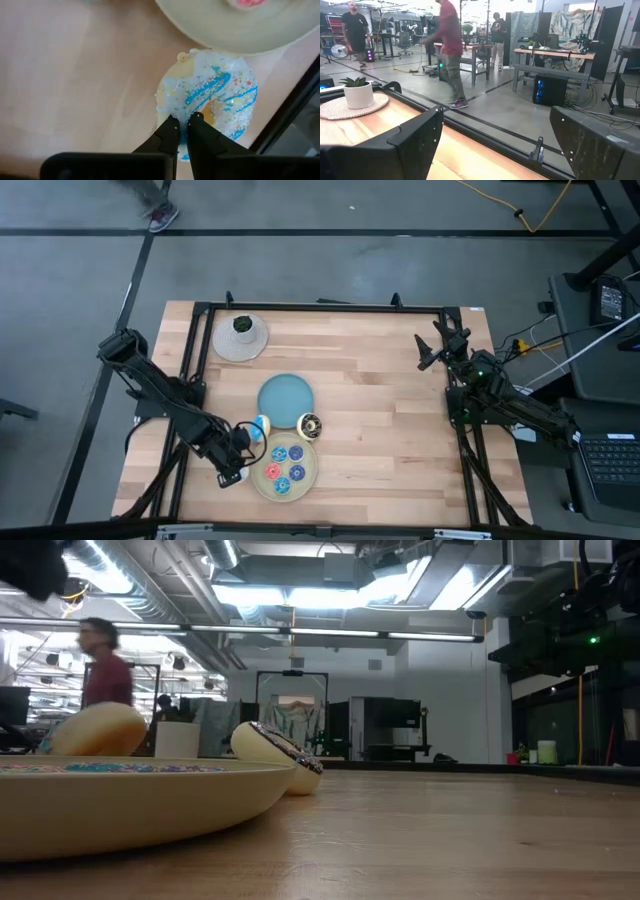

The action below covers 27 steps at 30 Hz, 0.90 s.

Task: Pick & Place donuts
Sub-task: Put the big white donut on the blue plate

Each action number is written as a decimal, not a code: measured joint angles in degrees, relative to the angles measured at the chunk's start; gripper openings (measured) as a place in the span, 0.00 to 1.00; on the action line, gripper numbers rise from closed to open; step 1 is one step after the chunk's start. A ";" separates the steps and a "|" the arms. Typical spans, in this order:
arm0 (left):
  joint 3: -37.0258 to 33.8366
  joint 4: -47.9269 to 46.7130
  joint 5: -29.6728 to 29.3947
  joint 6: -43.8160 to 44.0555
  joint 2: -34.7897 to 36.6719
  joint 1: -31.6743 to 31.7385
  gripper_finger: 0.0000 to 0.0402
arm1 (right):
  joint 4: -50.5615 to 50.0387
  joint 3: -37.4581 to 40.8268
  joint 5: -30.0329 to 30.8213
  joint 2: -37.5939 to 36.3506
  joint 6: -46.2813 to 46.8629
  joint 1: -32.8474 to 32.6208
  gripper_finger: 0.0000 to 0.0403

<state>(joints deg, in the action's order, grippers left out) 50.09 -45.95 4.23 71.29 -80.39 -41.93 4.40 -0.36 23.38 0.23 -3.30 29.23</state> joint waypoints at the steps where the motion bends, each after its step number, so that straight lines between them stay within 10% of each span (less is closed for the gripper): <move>1: 1.46 -1.86 -0.52 -0.33 -0.05 0.07 0.06 | 0.00 0.01 -0.02 0.01 -0.01 0.02 0.91; 27: 30.85 -16.36 1.47 -18.80 -13.29 13.98 0.06 | 0.01 0.02 0.00 0.00 -0.01 0.00 0.91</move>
<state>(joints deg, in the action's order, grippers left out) 80.94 -62.31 5.69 52.49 -93.68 -27.96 4.40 -0.34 23.37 0.23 -3.31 29.24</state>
